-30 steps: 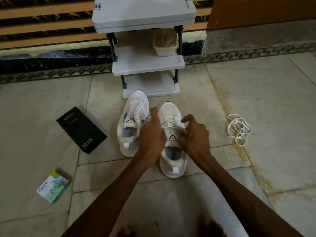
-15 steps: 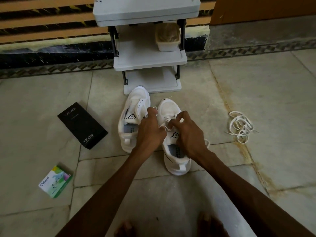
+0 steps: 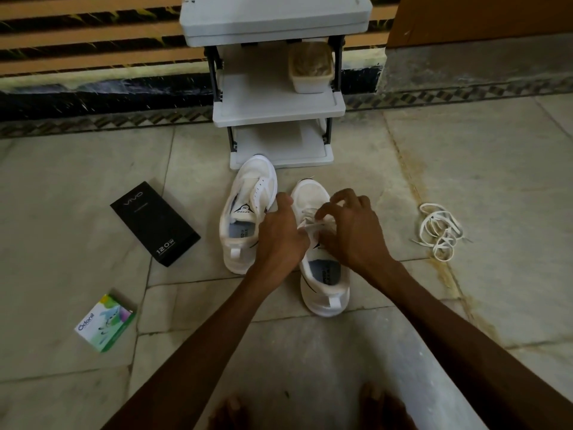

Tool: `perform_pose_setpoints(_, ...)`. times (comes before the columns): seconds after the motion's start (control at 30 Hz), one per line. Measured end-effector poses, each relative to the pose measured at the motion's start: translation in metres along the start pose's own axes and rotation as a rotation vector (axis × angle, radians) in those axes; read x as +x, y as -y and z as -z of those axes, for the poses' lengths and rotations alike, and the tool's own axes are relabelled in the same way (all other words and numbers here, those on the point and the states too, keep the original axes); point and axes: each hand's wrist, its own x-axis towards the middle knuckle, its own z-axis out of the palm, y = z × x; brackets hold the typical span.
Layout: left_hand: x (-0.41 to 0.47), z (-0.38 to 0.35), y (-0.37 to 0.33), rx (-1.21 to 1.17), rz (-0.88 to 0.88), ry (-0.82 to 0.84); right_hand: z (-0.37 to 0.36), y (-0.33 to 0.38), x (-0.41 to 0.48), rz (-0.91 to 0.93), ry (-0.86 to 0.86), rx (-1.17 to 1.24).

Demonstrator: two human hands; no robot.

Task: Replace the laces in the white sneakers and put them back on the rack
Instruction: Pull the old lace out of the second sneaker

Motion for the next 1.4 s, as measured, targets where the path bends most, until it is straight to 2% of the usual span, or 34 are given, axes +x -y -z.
perform_pose_setpoints(0.1, 0.000, 0.002, 0.000, -0.016, 0.002, 0.030, -0.014, 0.006, 0.004, 0.078, -0.063, -0.121)
perform_pose_setpoints(0.2, 0.001, 0.002, 0.001, -0.022, 0.007, 0.027, -0.017, 0.005, 0.007, 0.093, -0.129, 0.027)
perform_pose_setpoints(0.27, 0.001, 0.001, 0.003, -0.017, 0.002, 0.022, -0.007, 0.004, 0.011, -0.045, -0.195, 0.398)
perform_pose_setpoints(0.33, 0.002, 0.001, 0.005, -0.007, -0.002, 0.019, 0.013, 0.000, 0.022, -0.335, -0.273, 1.011)
perform_pose_setpoints(0.4, 0.002, 0.001, 0.005, 0.009, 0.000, 0.014, 0.033, -0.003, 0.032, -0.561, -0.257, 1.612)
perform_pose_setpoints(0.43, 0.002, 0.001, 0.006, 0.017, 0.003, 0.013, 0.038, -0.005, 0.036, -0.605, -0.245, 1.766)
perform_pose_setpoints(0.47, 0.003, 0.001, 0.005, 0.020, 0.003, 0.013, 0.040, -0.005, 0.038, -0.615, -0.234, 1.765)
perform_pose_setpoints(0.5, 0.003, 0.000, 0.006, 0.022, 0.005, 0.014, 0.038, -0.003, 0.038, -0.593, -0.221, 1.635)
perform_pose_setpoints(0.57, 0.004, 0.000, 0.007, 0.013, 0.010, 0.017, 0.029, -0.001, 0.035, -0.440, -0.148, 1.151)
perform_pose_setpoints(0.67, 0.004, -0.001, 0.008, -0.013, 0.024, 0.025, 0.011, 0.001, 0.031, -0.025, 0.014, 0.431)
perform_pose_setpoints(0.7, 0.004, 0.000, 0.008, -0.019, 0.028, 0.031, 0.006, 0.002, 0.030, 0.055, 0.070, 0.268)
perform_pose_setpoints(0.77, 0.003, 0.001, 0.006, -0.030, 0.033, 0.035, -0.002, 0.004, 0.026, 0.105, 0.155, -0.002)
perform_pose_setpoints(0.83, 0.003, 0.001, 0.005, -0.024, 0.022, 0.028, -0.004, 0.006, 0.023, 0.138, 0.131, -0.064)
perform_pose_setpoints(0.9, 0.001, 0.001, 0.006, -0.004, 0.003, 0.015, 0.007, 0.006, 0.023, 0.093, -0.016, 0.168)
perform_pose_setpoints(1.0, 0.001, 0.001, 0.007, 0.028, -0.007, 0.008, 0.027, -0.005, 0.030, -0.267, -0.252, 0.912)
perform_pose_setpoints(1.03, 0.001, 0.000, 0.006, 0.038, -0.010, 0.016, 0.031, -0.008, 0.032, -0.366, -0.290, 1.093)
perform_pose_setpoints(1.2, 0.004, -0.006, 0.010, 0.075, -0.030, 0.072, 0.035, -0.014, 0.036, -0.662, -0.361, 1.371)
perform_pose_setpoints(1.27, 0.004, -0.007, 0.009, 0.089, -0.034, 0.071, 0.029, -0.022, 0.036, -0.816, -0.359, 1.589)
perform_pose_setpoints(1.33, 0.004, -0.007, 0.007, 0.109, -0.023, 0.063, 0.024, -0.030, 0.037, -0.834, -0.314, 1.897)
perform_pose_setpoints(1.4, 0.004, -0.007, 0.008, 0.117, -0.016, 0.055, 0.025, -0.035, 0.036, -0.802, -0.332, 2.068)
